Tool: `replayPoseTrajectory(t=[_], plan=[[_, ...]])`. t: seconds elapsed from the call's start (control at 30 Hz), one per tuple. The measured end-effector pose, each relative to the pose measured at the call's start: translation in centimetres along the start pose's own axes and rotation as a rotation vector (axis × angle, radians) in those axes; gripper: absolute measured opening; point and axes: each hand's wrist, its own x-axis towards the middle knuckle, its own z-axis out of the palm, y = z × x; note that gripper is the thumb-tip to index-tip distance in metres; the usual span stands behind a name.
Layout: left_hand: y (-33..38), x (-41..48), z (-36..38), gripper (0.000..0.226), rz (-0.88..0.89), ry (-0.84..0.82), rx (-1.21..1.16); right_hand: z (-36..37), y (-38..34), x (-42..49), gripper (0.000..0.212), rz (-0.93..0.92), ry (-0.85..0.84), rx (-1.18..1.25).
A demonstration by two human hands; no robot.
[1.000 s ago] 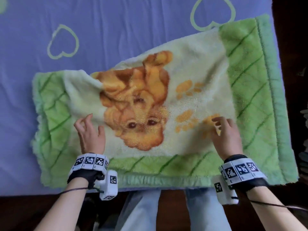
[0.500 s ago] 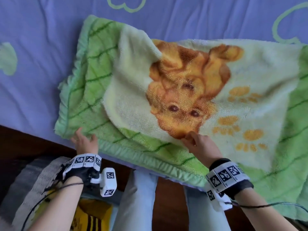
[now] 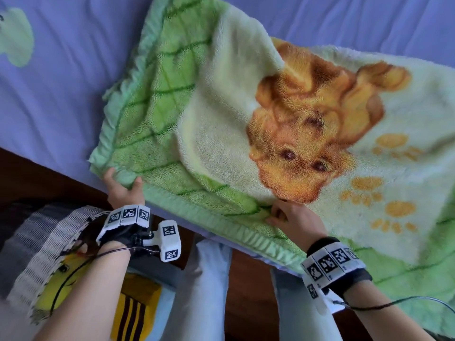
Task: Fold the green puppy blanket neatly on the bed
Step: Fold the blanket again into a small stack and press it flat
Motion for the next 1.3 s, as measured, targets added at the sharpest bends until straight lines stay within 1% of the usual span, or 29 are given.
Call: replayPoseTrajectory(t=[0.07, 0.13, 0.2, 0.27, 0.33, 0.4, 0.47, 0.53, 0.63, 0.7, 0.8, 0.87, 0.97, 1.07, 1.17, 1.23, 1.3], plan=[[-0.2, 0.7, -0.3, 0.051, 0.082, 0.011, -0.007, -0.2, -0.4, 0.3, 0.024, 0.024, -0.004, -0.021], [-0.7, 1.4, -0.1, 0.044, 0.125, -0.041, 0.038, -0.1, -0.9, 0.5, 0.028, 0.059, -0.016, -0.060], [-1.1, 1.9, 0.2, 0.043, 0.121, -0.112, 0.098, 0.0, -1.6, 0.5, 0.034, 0.088, -0.040, -0.113], [-1.2, 2.6, 0.2, 0.046, 0.079, -0.169, 0.109, 0.1, -2.5, 0.7, 0.041, 0.090, -0.061, -0.205], [-1.2, 3.3, 0.1, 0.054, 0.064, -0.175, 0.119, 0.2, -3.2, 0.9, 0.052, 0.109, -0.075, -0.269], [-0.9, 3.9, -0.2, 0.063, 0.035, -0.169, 0.106, 0.0, -3.6, 1.4, 0.056, 0.155, -0.107, -0.273], [-0.3, 4.6, -0.6, 0.065, 0.001, -0.157, 0.065, -0.4, -3.9, 1.9, 0.056, 0.185, -0.165, -0.258], [0.0, 5.6, -1.1, 0.066, 0.012, -0.139, 0.018, -0.9, -3.8, 2.1, 0.053, 0.188, -0.217, -0.250], [0.5, 8.2, -1.7, 0.075, -0.016, -0.116, -0.078, -1.5, -3.9, 2.7, 0.048, 0.208, -0.234, -0.206], [0.7, 9.7, -2.0, 0.076, -0.016, -0.129, -0.045, -1.8, -4.0, 3.2, 0.049, 0.220, -0.241, -0.190], [0.6, 11.4, -2.4, 0.069, 0.016, -0.179, 0.081, -2.4, -4.4, 3.7, 0.053, 0.222, -0.255, -0.160], [0.4, 12.2, -2.6, 0.064, -0.005, -0.248, 0.120, -2.6, -4.9, 4.3, 0.057, 0.209, -0.265, -0.089], [-0.2, 13.1, -2.8, 0.046, -0.017, -0.319, 0.126, -2.8, -6.2, 5.3, 0.060, 0.199, -0.270, -0.070], [-0.2, 13.7, -3.7, 0.029, 0.039, -0.290, 0.157, -2.9, -8.0, 6.5, 0.055, 0.184, -0.273, -0.090], [-0.6, 14.0, -4.9, 0.024, 0.070, -0.222, 0.195, -3.2, -10.0, 7.7, 0.049, 0.134, -0.253, -0.095], [-0.6, 13.8, -5.3, 0.023, 0.048, -0.237, 0.273, -3.6, -11.1, 8.3, 0.045, 0.099, -0.230, -0.076], [-0.5, 14.0, -5.4, 0.022, 0.019, -0.287, 0.309, -4.0, -12.5, 9.2, 0.040, 0.056, -0.201, -0.053]])
